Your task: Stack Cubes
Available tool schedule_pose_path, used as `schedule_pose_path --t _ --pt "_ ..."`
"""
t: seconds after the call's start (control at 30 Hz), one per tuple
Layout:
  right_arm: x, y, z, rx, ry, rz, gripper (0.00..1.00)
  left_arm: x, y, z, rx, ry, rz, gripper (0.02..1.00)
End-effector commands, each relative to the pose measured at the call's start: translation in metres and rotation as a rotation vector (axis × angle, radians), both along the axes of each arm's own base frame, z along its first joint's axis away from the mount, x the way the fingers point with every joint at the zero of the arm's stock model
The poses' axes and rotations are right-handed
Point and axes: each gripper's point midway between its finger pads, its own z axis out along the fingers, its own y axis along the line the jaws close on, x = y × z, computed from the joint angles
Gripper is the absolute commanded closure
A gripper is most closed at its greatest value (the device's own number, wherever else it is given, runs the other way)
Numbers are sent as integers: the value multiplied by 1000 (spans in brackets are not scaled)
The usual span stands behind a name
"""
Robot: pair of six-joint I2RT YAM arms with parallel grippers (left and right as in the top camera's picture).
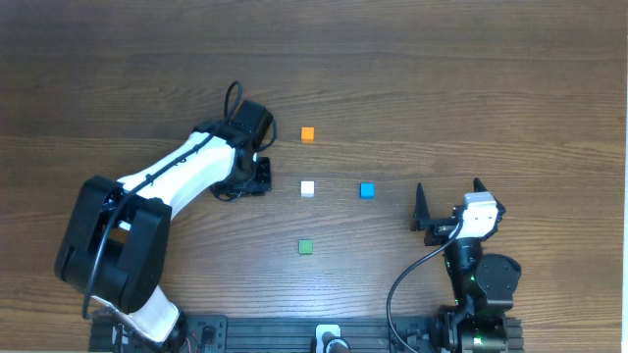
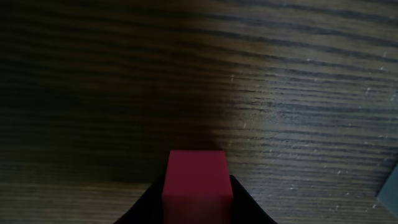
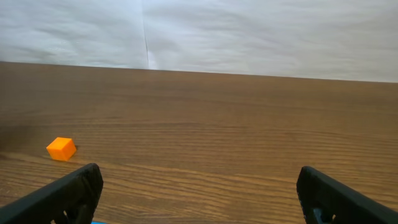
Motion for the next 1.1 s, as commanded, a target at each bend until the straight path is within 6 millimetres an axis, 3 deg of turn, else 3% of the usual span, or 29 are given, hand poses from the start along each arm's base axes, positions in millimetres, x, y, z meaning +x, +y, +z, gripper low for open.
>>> schedule_pose_path --t 0.03,0.23,0.33,0.6,0.8,1.1 --pt "0 2 -1 1 -4 14 9 9 -22 23 -9 -22 34 866" --pt "0 2 -1 1 -4 14 7 20 -73 74 -29 -110 -23 877" --pt "0 2 -1 1 -4 14 7 21 -96 88 -56 -141 -38 869" --pt "0 2 -1 1 -4 14 9 7 -120 66 -47 -99 -47 869" --pt "0 2 -1 1 -4 14 7 2 -120 45 -25 -41 -35 871" --pt "0 2 -1 1 -4 14 7 3 -121 35 -14 -28 -32 864"
